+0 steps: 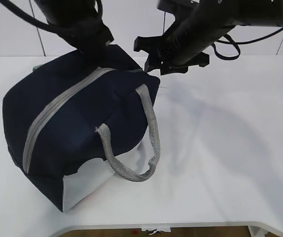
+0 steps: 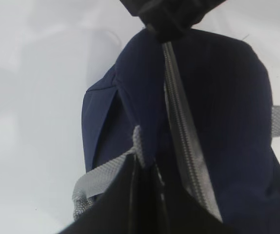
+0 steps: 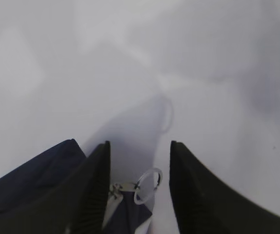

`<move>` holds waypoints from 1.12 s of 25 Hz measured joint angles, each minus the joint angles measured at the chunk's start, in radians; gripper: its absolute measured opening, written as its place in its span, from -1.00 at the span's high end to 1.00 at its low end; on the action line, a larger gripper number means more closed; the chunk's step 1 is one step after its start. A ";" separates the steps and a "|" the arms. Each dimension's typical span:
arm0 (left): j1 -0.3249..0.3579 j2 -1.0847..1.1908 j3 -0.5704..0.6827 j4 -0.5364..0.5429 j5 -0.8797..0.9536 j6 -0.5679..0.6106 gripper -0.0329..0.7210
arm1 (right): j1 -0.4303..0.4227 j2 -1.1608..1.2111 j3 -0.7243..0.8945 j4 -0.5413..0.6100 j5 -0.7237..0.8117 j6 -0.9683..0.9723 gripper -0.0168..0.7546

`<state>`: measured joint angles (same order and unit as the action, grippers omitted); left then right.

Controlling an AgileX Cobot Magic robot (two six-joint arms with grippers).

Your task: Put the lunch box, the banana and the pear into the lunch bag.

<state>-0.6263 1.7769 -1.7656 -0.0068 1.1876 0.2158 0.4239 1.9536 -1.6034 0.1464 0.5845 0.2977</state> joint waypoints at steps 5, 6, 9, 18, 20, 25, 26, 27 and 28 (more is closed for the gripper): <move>0.000 0.030 -0.006 0.007 -0.007 0.000 0.90 | 0.000 0.000 -0.089 -0.106 0.155 -0.002 0.05; 0.000 0.030 -0.006 0.007 -0.007 0.000 0.90 | 0.000 0.000 -0.105 -0.132 0.188 -0.002 0.05; 0.002 0.058 -0.007 0.007 -0.017 0.000 0.90 | 0.000 0.000 -0.156 -0.204 0.301 -0.004 0.05; 0.085 0.094 -0.008 -0.037 -0.025 0.000 0.90 | 0.000 0.000 -0.252 -0.270 0.559 -0.060 0.05; 0.125 0.104 -0.008 -0.091 -0.025 0.000 0.82 | 0.000 0.000 -0.268 -0.270 0.608 -0.079 0.05; 0.169 0.106 -0.008 -0.143 -0.005 0.000 0.28 | 0.000 0.000 -0.297 -0.271 0.648 -0.118 0.05; 0.169 0.106 -0.008 -0.145 0.002 0.000 0.28 | 0.000 0.000 -0.303 -0.272 0.648 -0.125 0.05; 0.178 0.106 -0.010 -0.146 0.019 0.000 0.16 | 0.000 0.000 -0.303 -0.272 0.648 -0.133 0.05; 0.183 0.106 -0.022 -0.147 0.031 0.000 0.09 | 0.000 0.000 -0.306 -0.272 0.650 -0.138 0.06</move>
<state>-0.4437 1.8827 -1.7881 -0.1540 1.2189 0.2153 0.4239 1.9536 -1.9091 -0.1260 1.2345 0.1600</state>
